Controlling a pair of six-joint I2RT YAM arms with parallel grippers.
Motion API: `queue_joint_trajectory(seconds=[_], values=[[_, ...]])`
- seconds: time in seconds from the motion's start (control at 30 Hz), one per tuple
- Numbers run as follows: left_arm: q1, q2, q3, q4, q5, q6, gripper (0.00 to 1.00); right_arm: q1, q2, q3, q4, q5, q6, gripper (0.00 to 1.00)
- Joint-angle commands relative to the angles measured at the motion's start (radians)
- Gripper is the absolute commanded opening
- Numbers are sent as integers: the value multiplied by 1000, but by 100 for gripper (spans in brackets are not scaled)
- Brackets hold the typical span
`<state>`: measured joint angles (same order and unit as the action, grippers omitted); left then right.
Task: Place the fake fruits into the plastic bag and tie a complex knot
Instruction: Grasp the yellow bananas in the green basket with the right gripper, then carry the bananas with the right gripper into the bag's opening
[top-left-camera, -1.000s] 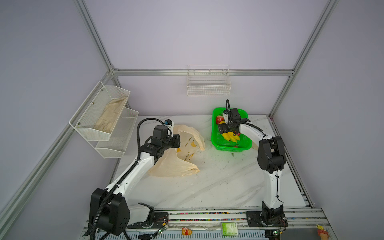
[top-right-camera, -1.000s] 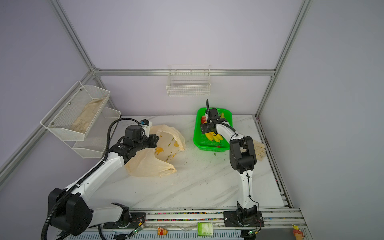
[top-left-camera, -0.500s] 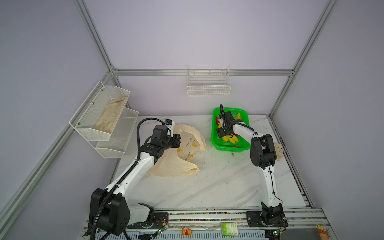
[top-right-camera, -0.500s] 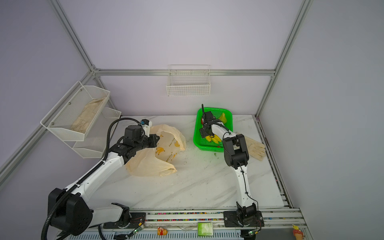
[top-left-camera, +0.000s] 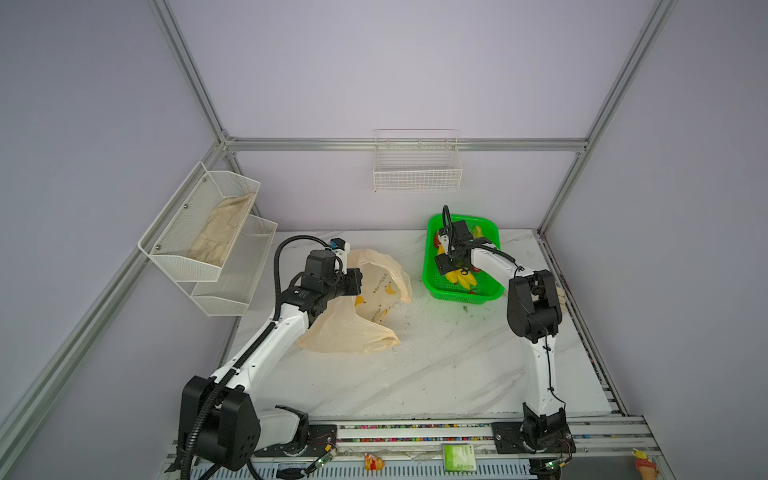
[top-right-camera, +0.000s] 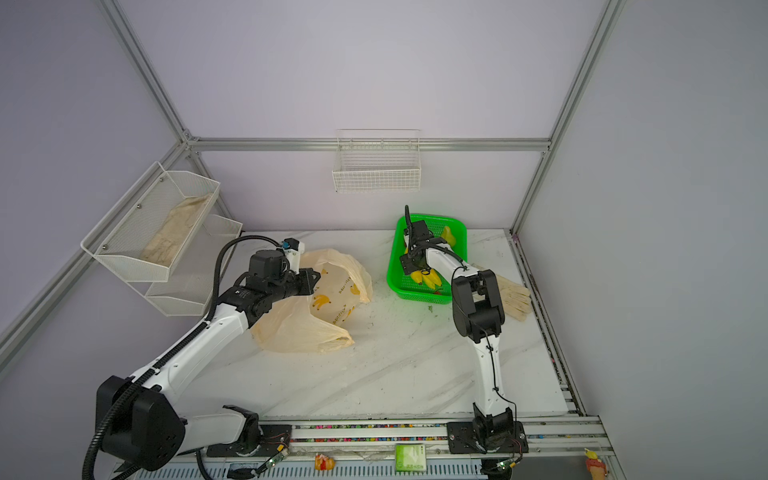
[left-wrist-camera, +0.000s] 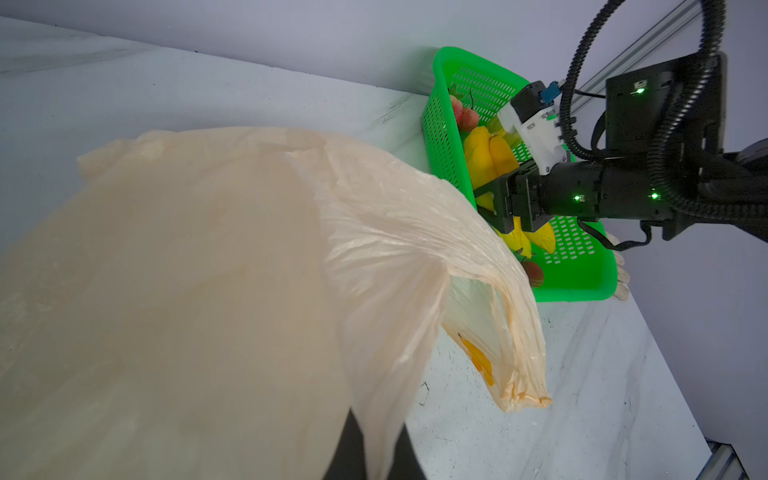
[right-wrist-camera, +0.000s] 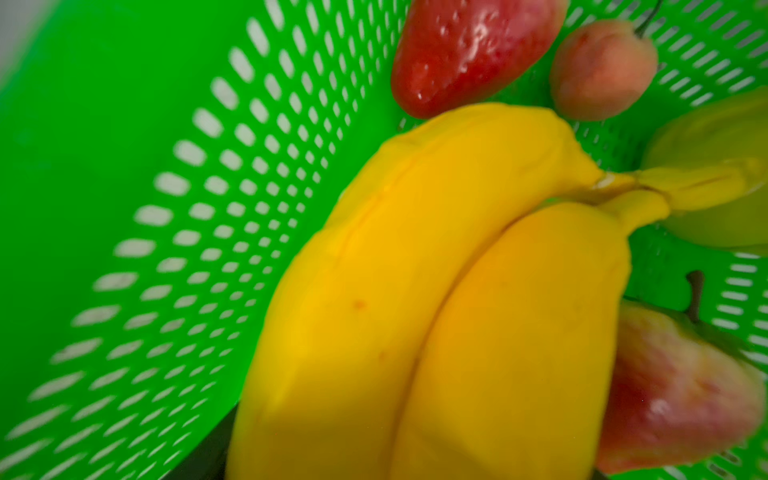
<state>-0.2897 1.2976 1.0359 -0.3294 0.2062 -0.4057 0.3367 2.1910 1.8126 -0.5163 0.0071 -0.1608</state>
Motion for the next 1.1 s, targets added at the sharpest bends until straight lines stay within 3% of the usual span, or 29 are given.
queue_joint_trajectory(seconds=[0.0, 0.17, 0.3, 0.4, 0.73, 0.9, 1.07], values=[[7, -32, 52, 47, 27, -15, 0, -2, -136, -49, 80, -83, 27, 60], [8, -27, 42, 61, 37, -50, 0, -1, -284, -151, 135, -159, 98, 56], [12, -35, 41, 64, 29, -64, 0, 14, -478, -338, 221, -357, 178, 55], [13, -45, 33, 74, 23, -64, 0, 54, -616, -492, 240, -430, 216, 54], [21, -27, 34, 78, 0, -83, 0, 161, -976, -871, 285, -804, 233, 50], [20, -18, 39, 81, 23, -94, 0, 263, -1006, -986, 421, -894, 229, 50], [19, -16, 45, 88, 77, -88, 0, 350, -879, -992, 535, -905, 197, 50]])
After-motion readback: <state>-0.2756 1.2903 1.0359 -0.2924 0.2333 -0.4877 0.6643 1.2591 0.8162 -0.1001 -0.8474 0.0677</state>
